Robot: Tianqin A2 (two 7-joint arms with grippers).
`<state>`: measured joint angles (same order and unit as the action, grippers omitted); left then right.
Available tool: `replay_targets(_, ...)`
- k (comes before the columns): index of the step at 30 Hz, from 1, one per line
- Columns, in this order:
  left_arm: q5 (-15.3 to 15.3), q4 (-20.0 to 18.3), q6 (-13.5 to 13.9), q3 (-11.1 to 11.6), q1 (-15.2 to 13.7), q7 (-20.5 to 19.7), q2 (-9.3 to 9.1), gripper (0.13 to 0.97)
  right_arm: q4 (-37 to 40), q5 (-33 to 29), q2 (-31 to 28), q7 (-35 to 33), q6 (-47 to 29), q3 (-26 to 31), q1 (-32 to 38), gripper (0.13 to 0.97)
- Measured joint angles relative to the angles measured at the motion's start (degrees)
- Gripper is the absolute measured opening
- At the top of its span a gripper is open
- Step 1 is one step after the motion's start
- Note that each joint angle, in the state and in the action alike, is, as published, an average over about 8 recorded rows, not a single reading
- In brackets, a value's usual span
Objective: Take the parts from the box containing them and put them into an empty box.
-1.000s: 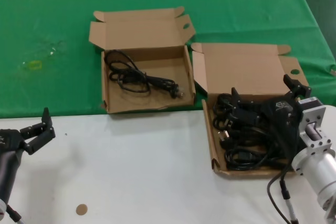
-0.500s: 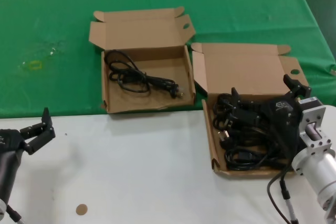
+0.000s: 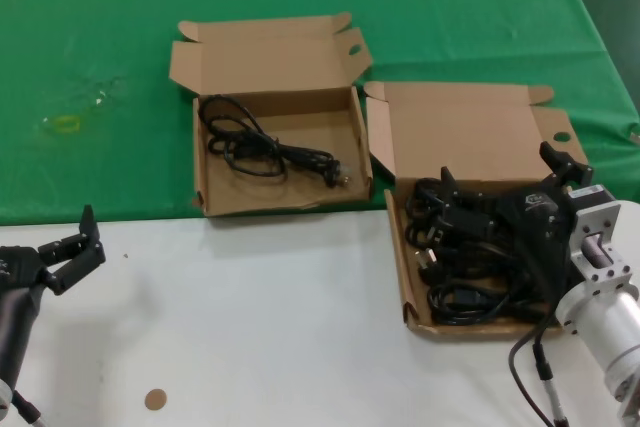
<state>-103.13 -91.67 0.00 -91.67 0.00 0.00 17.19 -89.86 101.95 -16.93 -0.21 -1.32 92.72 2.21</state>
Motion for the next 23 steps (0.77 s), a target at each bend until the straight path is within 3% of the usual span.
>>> replay_targets(23, 0.00, 0.00, 0.00, 0.00, 0.00, 0.00, 0.00, 0.966, 0.00, 0.00, 0.00, 0.00, 0.00, 0.00, 0.00, 0.966)
